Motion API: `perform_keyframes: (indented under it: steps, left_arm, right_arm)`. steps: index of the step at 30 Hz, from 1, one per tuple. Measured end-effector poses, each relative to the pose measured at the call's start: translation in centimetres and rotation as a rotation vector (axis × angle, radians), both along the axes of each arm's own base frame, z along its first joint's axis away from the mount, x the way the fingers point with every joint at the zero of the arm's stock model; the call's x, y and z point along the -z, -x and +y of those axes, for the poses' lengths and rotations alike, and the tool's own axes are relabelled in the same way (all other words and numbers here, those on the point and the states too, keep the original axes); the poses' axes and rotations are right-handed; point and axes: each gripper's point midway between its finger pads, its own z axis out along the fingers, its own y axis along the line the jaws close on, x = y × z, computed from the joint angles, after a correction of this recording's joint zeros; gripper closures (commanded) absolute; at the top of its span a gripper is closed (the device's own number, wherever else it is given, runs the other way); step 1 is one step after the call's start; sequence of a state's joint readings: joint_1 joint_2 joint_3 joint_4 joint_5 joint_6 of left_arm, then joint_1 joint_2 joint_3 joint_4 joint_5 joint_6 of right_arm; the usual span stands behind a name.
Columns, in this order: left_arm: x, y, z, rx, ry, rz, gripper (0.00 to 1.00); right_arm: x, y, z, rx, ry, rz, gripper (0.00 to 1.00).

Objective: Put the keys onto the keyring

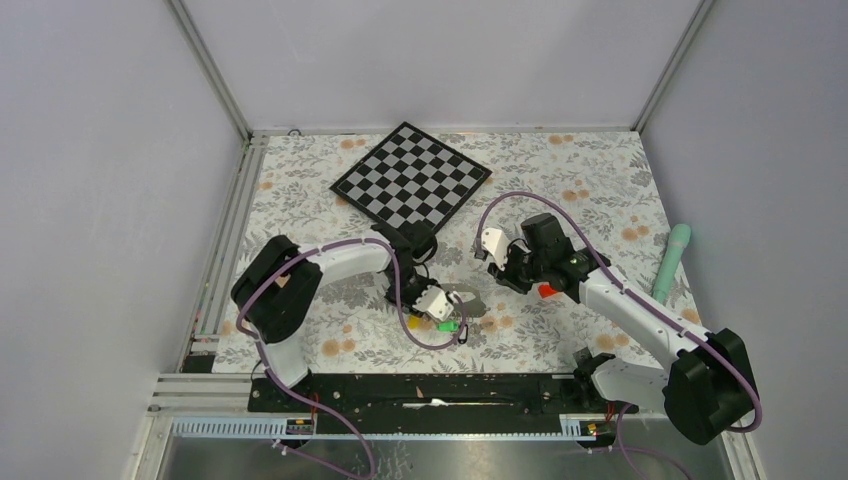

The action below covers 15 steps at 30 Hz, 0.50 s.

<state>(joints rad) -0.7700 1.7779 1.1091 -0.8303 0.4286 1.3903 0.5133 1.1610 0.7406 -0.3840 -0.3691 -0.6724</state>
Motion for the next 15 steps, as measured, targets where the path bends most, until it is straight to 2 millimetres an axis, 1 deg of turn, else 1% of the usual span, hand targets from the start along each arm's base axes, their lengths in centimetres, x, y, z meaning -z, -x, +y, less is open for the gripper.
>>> perform_keyframes:
  steps: [5,7,8,10,15]
  left_arm:
    - [0.1,0.7,0.5,-0.004,-0.025,0.005,0.87]
    - [0.1,0.8,1.0,-0.013,-0.034,-0.002,0.97]
    - [0.1,0.9,1.1,-0.016,-0.038,-0.008,0.99]
    - [0.0,0.9,1.6,-0.023,-0.046,-0.034,1.00]
    - [0.1,1.1,3.8,-0.055,-0.089,-0.100,1.00]
  right_arm:
    - [0.0,0.1,0.1,-0.004,-0.006,0.004,0.76]
    - [0.0,0.1,0.1,-0.005,-0.007,0.005,0.76]
    - [0.0,0.1,0.1,-0.006,-0.008,0.006,0.76]
    - [0.0,0.2,0.1,-0.007,-0.009,0.007,0.76]
    - [0.1,0.2,0.1,-0.006,-0.008,0.010,0.76]
